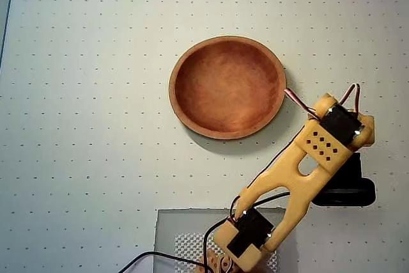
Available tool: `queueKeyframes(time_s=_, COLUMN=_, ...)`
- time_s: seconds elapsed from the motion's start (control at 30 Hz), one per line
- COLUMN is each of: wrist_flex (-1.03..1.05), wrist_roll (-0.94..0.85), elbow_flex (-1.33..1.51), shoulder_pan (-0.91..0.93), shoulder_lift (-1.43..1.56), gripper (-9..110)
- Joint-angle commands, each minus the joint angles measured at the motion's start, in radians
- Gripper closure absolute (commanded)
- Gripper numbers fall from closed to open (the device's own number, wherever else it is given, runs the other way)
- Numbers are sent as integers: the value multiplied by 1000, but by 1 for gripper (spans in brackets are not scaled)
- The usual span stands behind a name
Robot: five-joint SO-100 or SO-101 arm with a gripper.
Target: Grasp a clothespin and put it in the bowl.
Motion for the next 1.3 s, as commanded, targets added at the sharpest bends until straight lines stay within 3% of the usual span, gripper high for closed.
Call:
queueKeyframes(time_s=0.0, wrist_flex=20, wrist_roll=98, elbow_flex=58, shoulder_pan=-104, shoulder_lift=213, gripper=105)
queueKeyframes(time_s=0.3, wrist_flex=20, wrist_roll=431, elbow_flex=138, shoulder_pan=-431, shoulder_lift=474, gripper=105)
queueKeyframes(time_s=0.63, wrist_flex=6, wrist_roll=571, elbow_flex=196, shoulder_pan=-650, shoulder_lift=506, gripper=105)
queueKeyframes(time_s=1.27, wrist_flex=3, wrist_roll=621, elbow_flex=190, shoulder_pan=-666, shoulder_lift=43, gripper=105)
